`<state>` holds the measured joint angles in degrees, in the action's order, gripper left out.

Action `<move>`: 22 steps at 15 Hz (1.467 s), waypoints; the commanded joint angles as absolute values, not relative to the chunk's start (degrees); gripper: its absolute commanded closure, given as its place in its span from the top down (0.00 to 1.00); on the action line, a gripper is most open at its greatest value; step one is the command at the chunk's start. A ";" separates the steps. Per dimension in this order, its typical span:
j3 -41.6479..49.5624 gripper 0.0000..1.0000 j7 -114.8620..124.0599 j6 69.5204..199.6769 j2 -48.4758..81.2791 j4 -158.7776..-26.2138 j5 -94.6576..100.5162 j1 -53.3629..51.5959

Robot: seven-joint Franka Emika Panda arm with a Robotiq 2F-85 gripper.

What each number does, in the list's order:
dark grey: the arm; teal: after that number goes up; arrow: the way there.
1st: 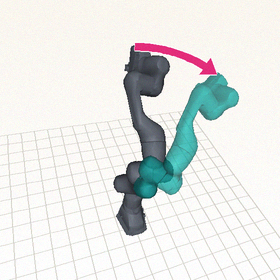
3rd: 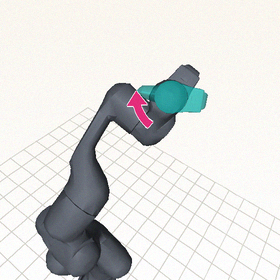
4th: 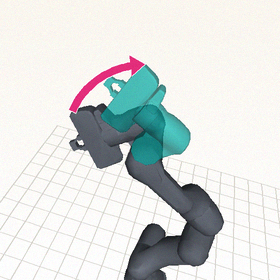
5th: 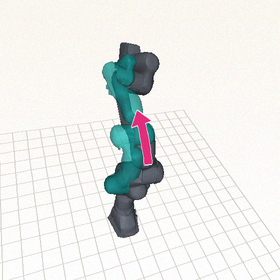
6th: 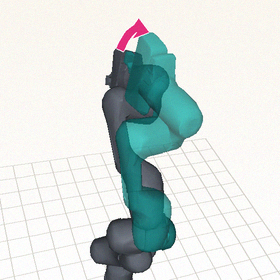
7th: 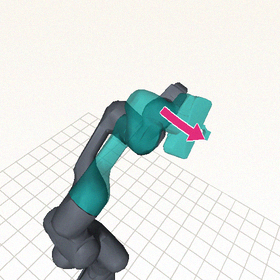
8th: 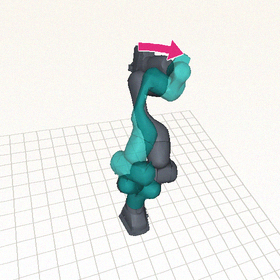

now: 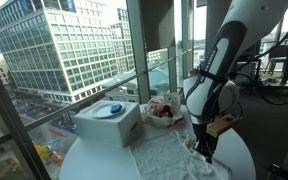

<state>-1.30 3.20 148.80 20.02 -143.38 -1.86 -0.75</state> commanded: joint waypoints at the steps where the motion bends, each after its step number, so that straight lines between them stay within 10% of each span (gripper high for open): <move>1: -2.65 0.04 1.34 145.44 20.91 -140.94 -0.61 -2.33; 14: -2.89 0.05 1.99 143.48 33.77 -129.66 -0.23 -3.53; 16: -3.41 0.32 1.63 141.61 33.70 -129.01 -1.25 -2.87; 22: -3.84 0.64 1.57 134.55 27.40 -130.59 -3.97 -2.26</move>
<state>-3.01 2.36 138.33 31.67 -129.50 -2.32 -3.27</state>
